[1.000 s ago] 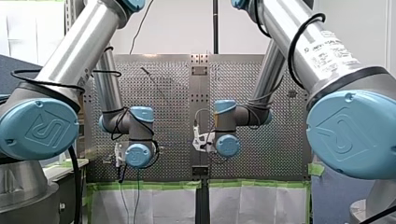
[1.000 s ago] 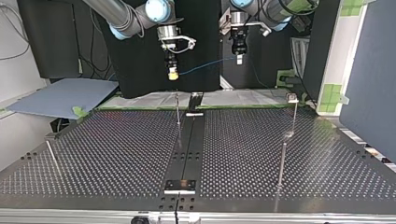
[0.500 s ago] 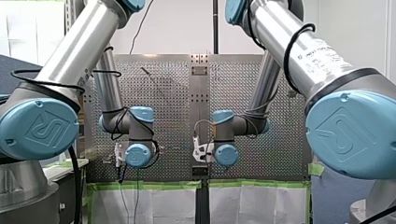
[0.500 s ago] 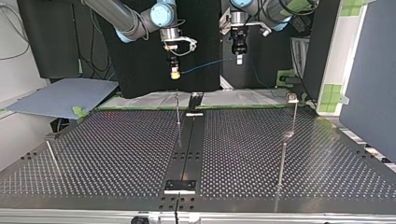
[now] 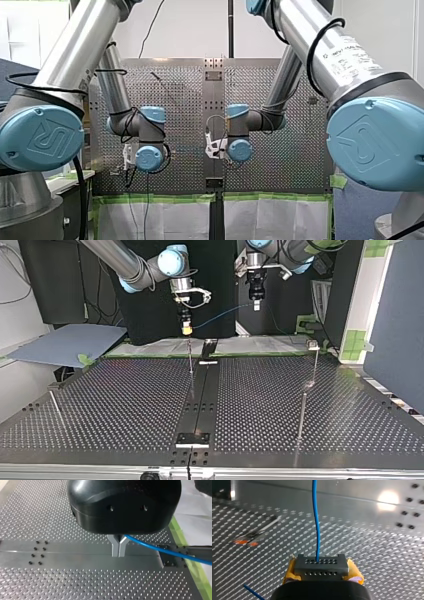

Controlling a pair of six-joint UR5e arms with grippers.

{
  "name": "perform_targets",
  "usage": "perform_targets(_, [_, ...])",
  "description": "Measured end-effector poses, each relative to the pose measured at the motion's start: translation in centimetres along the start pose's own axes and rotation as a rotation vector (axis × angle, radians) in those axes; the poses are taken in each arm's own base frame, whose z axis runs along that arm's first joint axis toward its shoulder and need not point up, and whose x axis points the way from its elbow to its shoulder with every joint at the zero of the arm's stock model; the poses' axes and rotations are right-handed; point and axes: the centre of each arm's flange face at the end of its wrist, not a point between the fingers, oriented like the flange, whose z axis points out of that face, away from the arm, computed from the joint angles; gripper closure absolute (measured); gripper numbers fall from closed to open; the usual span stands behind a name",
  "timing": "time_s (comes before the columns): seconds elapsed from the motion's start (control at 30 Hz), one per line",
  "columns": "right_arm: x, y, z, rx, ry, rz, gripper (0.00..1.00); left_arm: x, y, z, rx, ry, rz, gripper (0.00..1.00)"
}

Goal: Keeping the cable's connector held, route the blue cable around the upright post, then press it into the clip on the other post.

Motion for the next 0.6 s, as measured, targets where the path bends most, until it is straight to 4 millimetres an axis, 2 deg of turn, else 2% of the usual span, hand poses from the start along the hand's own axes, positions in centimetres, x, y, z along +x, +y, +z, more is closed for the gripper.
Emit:
perform_targets(0.2, [3.6,0.1,1.1,0.033,0.037,0.040,1.00,-1.6,0.3,0.3,-0.020,-0.004,-0.003,1.00])
perform_targets(0.33, [7.1,0.4,2.3,0.039,0.075,0.061,1.00,-3.2,0.3,1.1,-0.044,-0.022,-0.012,1.00])
perform_targets(0.53, [12.4,1.2,3.5,0.038,0.128,0.076,1.00,-6.6,-0.2,3.0,-0.071,-0.066,-0.048,1.00])
perform_targets(0.6, [13.6,1.3,3.5,0.038,0.138,0.078,1.00,-7.7,-0.2,3.7,-0.082,-0.080,-0.064,1.00])
